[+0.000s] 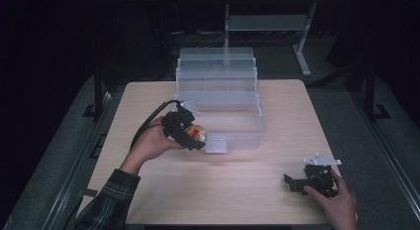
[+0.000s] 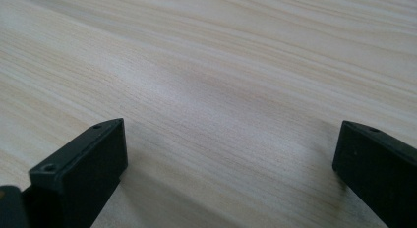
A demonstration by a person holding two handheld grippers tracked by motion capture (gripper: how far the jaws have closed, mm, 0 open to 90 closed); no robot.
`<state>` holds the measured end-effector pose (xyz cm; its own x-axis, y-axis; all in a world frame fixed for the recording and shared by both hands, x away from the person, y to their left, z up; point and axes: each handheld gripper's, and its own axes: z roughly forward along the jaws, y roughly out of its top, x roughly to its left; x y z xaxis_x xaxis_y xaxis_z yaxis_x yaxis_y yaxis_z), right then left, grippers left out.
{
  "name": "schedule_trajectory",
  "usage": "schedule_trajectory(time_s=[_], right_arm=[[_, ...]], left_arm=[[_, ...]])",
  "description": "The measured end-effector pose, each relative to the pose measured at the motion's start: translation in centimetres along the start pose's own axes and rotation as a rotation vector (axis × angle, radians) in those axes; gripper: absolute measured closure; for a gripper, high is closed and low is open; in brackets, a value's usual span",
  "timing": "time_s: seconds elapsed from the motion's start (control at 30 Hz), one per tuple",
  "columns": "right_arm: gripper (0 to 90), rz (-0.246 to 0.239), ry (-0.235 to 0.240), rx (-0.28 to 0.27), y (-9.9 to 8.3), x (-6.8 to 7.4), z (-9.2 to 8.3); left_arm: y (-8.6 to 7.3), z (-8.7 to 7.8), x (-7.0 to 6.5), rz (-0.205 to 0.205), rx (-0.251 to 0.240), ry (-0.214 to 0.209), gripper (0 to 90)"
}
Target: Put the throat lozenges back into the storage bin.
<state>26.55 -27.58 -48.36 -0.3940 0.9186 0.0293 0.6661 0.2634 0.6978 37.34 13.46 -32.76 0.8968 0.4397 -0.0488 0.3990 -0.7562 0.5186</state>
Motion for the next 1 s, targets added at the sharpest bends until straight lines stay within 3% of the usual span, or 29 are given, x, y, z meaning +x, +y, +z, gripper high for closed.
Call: schedule_trajectory(time_s=[1.0], right_arm=[[0.0, 0.0, -0.001, 0.0, 0.0, 0.0, 0.0]], left_arm=[[0.3, -0.5, 4.6, -0.104, 0.015, 0.101, 19.7]])
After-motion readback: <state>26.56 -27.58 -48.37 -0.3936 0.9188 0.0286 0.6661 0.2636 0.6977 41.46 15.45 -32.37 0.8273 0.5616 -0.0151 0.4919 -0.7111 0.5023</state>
